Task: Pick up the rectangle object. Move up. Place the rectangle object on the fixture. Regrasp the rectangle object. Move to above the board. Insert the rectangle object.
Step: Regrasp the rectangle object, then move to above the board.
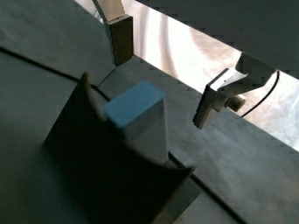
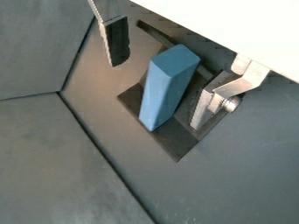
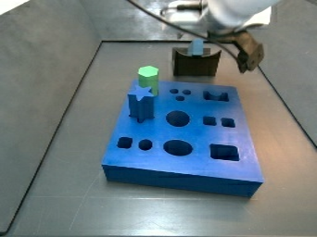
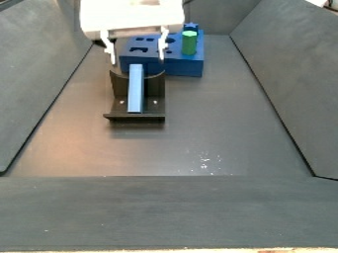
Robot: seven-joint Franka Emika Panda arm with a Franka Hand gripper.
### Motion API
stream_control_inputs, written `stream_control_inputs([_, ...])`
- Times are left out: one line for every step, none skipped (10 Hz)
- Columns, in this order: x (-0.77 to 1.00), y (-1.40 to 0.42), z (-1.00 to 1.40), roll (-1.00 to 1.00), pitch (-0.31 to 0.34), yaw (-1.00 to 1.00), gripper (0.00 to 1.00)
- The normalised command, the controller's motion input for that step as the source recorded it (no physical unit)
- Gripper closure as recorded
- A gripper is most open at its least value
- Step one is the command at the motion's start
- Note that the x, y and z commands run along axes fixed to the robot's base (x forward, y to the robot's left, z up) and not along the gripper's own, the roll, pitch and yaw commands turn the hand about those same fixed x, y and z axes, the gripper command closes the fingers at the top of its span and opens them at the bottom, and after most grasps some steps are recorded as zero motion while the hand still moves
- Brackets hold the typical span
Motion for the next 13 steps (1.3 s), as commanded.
stream_control_inputs([0.09, 0.02, -0.77, 0.11, -0.158, -0.04, 0.0])
stream_control_inputs([0.09, 0.01, -0.57, 0.11, -0.102, -0.06, 0.0])
stream_control_inputs([0.08, 0.01, -0.48, 0.11, -0.072, -0.06, 0.0])
stream_control_inputs([0.08, 0.01, -0.29, 0.1, -0.039, -0.05, 0.0])
stream_control_inputs([0.04, 0.0, -0.2, 0.08, -0.007, -0.04, 0.0])
stream_control_inputs([0.01, 0.0, -0.17, 0.08, -0.007, -0.03, 0.0])
stream_control_inputs([0.01, 0.0, -0.17, 0.08, -0.007, -0.03, 0.0])
stream_control_inputs([0.01, 0.0, -0.17, 0.08, -0.007, -0.02, 0.0])
stream_control_inputs([0.01, 0.0, -0.17, 0.08, -0.007, -0.02, 0.0])
stream_control_inputs([0.0, 0.0, -0.83, 0.0, 0.0, 0.0, 1.0])
stream_control_inputs([0.44, -0.12, 1.0, 0.14, -0.317, 0.13, 1.0])
stream_control_inputs([0.44, -0.12, 1.0, 0.16, -0.295, 0.11, 1.0])
stream_control_inputs([0.42, -0.11, 1.0, 0.17, -0.23, 0.04, 1.0])
